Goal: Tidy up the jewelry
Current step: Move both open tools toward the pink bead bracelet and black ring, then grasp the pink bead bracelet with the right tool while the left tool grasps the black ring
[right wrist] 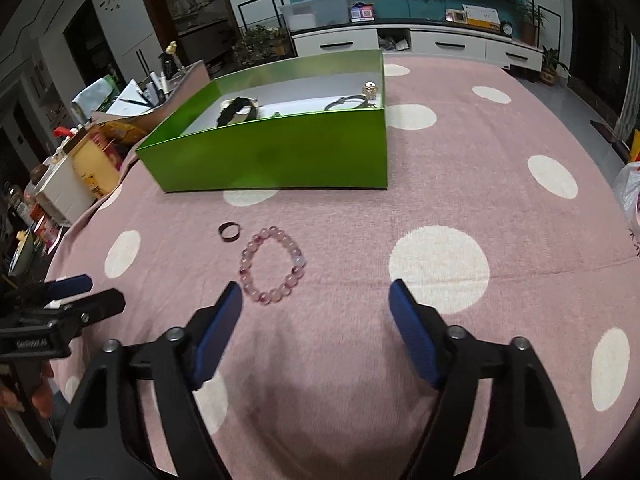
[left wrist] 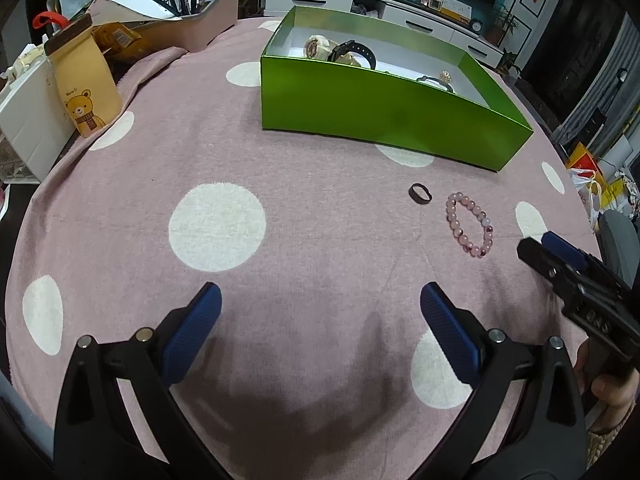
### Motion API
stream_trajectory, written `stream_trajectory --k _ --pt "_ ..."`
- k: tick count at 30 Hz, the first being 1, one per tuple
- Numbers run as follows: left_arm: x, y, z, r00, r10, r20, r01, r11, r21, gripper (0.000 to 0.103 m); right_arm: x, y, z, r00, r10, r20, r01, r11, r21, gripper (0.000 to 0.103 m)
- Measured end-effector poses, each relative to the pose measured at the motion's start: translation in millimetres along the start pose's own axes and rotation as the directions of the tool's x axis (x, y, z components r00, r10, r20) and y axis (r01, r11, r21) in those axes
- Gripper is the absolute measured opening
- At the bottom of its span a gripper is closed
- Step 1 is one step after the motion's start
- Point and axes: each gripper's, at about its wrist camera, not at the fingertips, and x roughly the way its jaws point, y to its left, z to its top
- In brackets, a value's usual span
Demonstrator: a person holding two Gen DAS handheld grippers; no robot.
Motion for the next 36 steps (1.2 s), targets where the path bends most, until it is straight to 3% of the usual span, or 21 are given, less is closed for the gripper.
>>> stream_trajectory --k 8,17,22,25,29,36 --pt "8 -2 5 1.000 0.010 0.002 -0.010 1.000 0.020 0.101 18 4 3 1.000 -0.005 -0.026 0.004 0.999 -0.039 0.048" --pt "15 -10 19 1.000 -0.001 0.021 0.000 0.999 0.054 0.101 43 29 13 0.995 -0.087 -0.051 0.076 0.980 -0.183 0.029" --pt "19 -19 26 0.999 -0.010 0.038 0.006 0.996 0.084 0.101 46 36 12 0.994 -0.103 -0.037 0.091 0.965 -0.247 0.010" --pt "24 -27 30 0.999 -0.017 0.035 0.013 0.995 0.100 0.101 44 36 11 0.995 -0.103 -0.019 0.094 0.959 -0.268 0.010" --pt "30 -36 36 0.999 -0.038 0.027 0.035 0.993 0.108 0.100 23 15 15 0.997 -0.071 0.036 0.076 0.979 -0.188 0.007" --pt "42 -59 47 0.997 -0.061 0.036 0.055 0.986 0.158 0.083 -1 -11 14 0.994 -0.073 0.079 0.083 0.988 -0.130 0.007"
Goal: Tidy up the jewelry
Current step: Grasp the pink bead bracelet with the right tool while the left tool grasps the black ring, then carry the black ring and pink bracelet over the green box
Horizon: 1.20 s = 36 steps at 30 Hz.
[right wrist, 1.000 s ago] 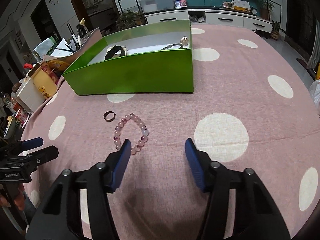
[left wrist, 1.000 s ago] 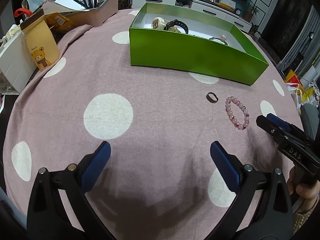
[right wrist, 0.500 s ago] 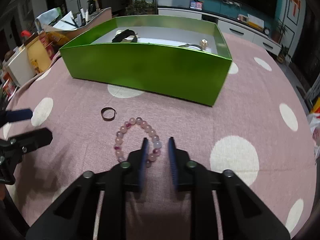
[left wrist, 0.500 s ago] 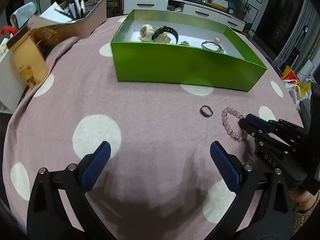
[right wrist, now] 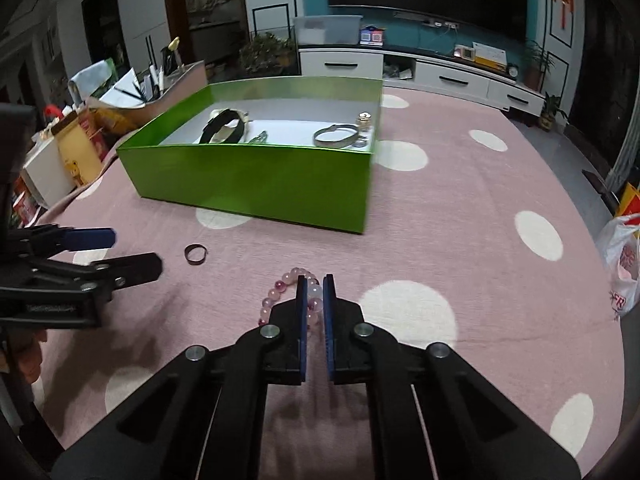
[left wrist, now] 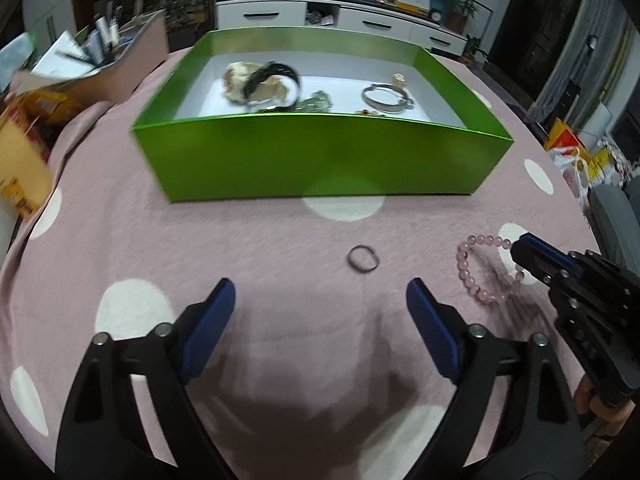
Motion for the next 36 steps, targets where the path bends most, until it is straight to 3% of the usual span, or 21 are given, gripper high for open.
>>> stream_trajectory --k 5,9,14,16,17,26,36 --pt "15 -18 3 1.000 -0.001 -0.004 0.001 0.997 0.075 0.073 -4 -5 -5 1.000 0.015 0.013 -0.015 1.000 0.022 0.007" --pt "25 -26 4 1.000 0.008 -0.010 -0.006 0.994 0.109 0.050 -6 -8 -5 0.999 0.024 0.025 -0.024 0.999 0.034 0.007" --pt "31 -32 5 1.000 0.006 0.006 -0.007 0.989 0.147 0.036 -7 -13 -7 0.999 0.028 0.030 -0.029 0.998 0.049 0.007" --pt "31 -34 4 1.000 0.007 0.020 -0.011 0.987 0.160 0.023 -7 -15 -8 0.999 0.029 0.032 -0.030 0.998 0.055 0.007" --pt "31 -34 4 1.000 0.003 0.023 -0.007 0.987 0.163 0.021 -8 -16 -8 0.999 0.030 0.033 -0.032 0.998 0.057 0.007" --pt "20 -28 -4 0.999 -0.028 0.030 0.024 0.991 0.131 0.021 -12 -14 -6 0.998 0.036 0.045 -0.038 0.998 0.052 0.007" --pt "-28 -11 -7 0.994 -0.063 0.086 0.057 0.996 0.066 0.021 -35 -3 9 0.995 0.030 0.099 -0.031 0.999 0.013 0.007"
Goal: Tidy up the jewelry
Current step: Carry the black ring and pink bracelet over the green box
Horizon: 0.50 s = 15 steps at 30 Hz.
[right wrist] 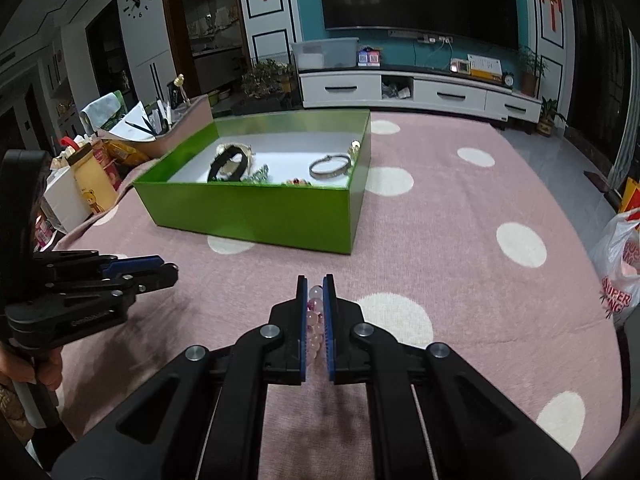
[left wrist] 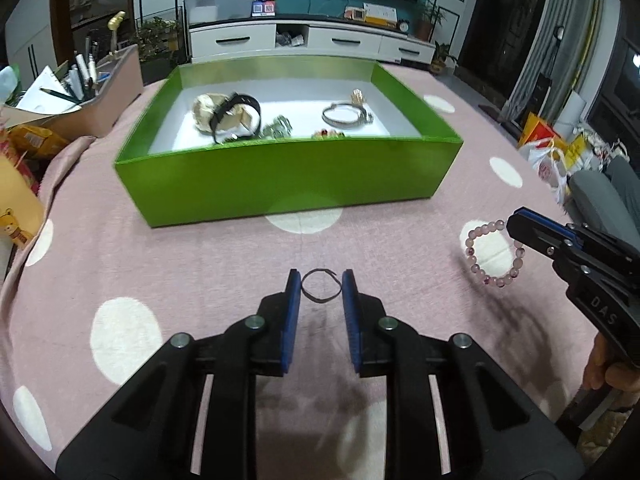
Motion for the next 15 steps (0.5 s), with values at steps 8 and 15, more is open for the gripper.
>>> stream_trajectory --k 8,15 --pt "-33 14 15 0.999 0.019 0.048 -0.017 0.999 -0.028 0.021 -17 11 20 0.999 0.001 0.048 0.001 0.999 -0.045 0.007" --pt "-47 21 38 0.996 0.056 0.067 -0.053 0.998 -0.035 0.021 -21 19 46 0.996 0.006 0.088 0.001 0.997 -0.080 0.007"
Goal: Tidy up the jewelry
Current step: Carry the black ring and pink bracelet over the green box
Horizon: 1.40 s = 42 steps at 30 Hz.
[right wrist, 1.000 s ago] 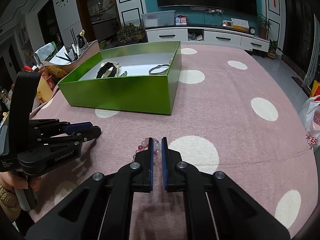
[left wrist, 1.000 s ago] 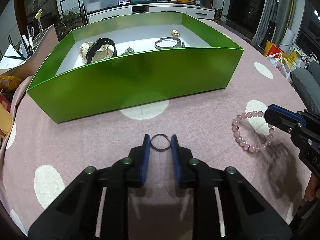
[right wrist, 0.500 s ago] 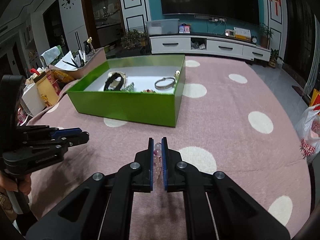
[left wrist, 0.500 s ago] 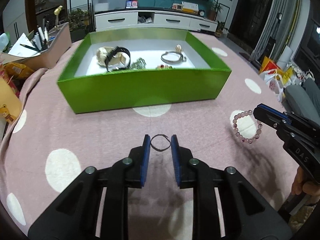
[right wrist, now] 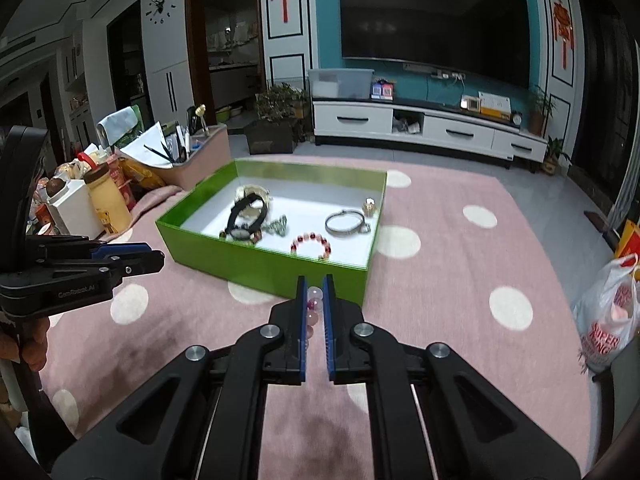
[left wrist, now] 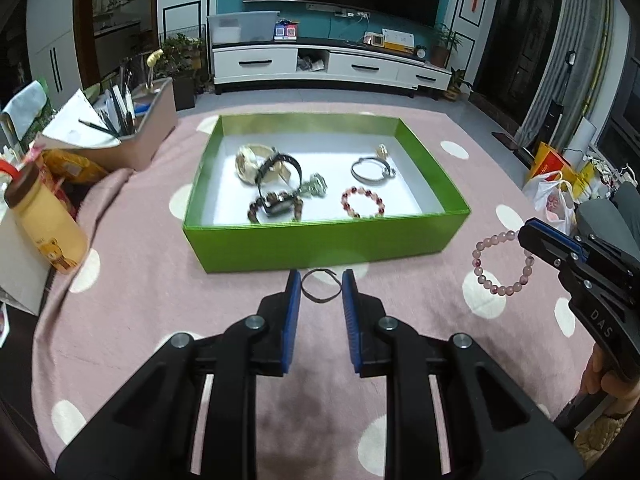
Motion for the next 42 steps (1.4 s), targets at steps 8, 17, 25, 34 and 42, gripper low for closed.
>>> stream_trajectory --k 8,17,25,34,42 --pt "0 2 27 0.999 0.035 0.027 -0.036 0.999 0.007 0.021 7 1 31 0.999 0.001 0.042 0.000 1.000 -0.010 0.007" --pt "8 5 53 0.996 0.070 0.058 -0.071 0.997 0.015 0.021 18 -1 59 0.998 0.000 0.066 0.002 1.000 -0.021 0.007" --pt "22 3 68 0.995 0.074 0.068 -0.076 0.997 0.030 0.021 40 -2 71 0.998 0.005 0.058 -0.003 1.000 -0.023 0.007" --pt "43 -3 80 0.995 0.071 0.064 -0.074 0.996 0.050 0.021 64 -8 76 0.999 0.004 0.038 -0.003 1.000 -0.017 0.007" --pt "65 -11 85 0.996 0.074 0.043 -0.077 0.995 0.071 0.021 84 -14 73 1.000 0.005 0.009 -0.005 1.000 -0.011 0.007"
